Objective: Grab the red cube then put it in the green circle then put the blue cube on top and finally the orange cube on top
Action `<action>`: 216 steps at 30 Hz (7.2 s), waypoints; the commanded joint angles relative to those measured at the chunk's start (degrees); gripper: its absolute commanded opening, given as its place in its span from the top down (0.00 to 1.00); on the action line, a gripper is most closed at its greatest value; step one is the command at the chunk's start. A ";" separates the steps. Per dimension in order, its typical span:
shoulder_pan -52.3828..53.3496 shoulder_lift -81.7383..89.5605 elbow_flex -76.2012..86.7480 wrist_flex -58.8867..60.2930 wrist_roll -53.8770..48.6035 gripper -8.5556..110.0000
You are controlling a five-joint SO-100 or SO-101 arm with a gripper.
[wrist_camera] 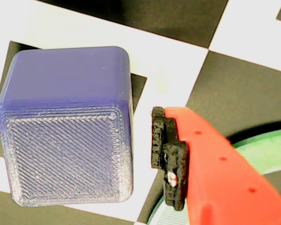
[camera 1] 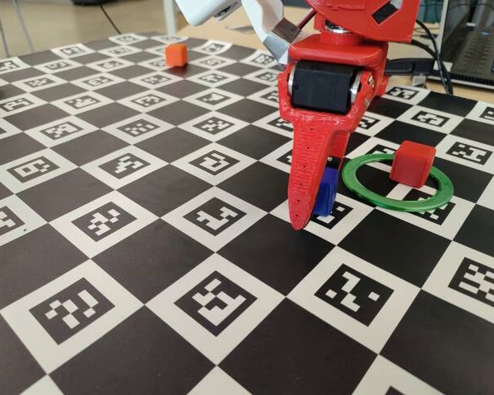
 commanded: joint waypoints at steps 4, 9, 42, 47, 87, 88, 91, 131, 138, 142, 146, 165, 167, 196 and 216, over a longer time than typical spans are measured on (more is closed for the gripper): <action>0.26 1.05 -3.52 -0.70 -3.52 0.61; 0.18 1.05 -3.52 -0.70 -4.22 0.61; 0.62 3.16 -0.97 -2.46 -2.72 0.94; 1.49 4.92 -4.75 2.99 0.62 0.94; -11.60 30.50 -15.21 42.54 24.17 0.96; -12.74 30.94 -14.94 42.54 25.31 0.96; -16.35 31.90 -14.41 42.28 28.74 0.96; -22.32 23.03 2.99 16.79 34.19 0.96; -21.62 22.32 5.45 14.06 34.10 0.96; -21.45 22.32 5.98 13.36 33.93 0.96; -20.83 22.32 5.98 13.01 33.75 0.96; -16.52 24.17 7.38 12.57 33.31 0.96; -16.08 24.52 7.65 12.57 33.13 0.96; -19.07 25.14 11.16 9.84 32.26 0.96; -21.27 23.73 10.20 7.82 33.31 0.96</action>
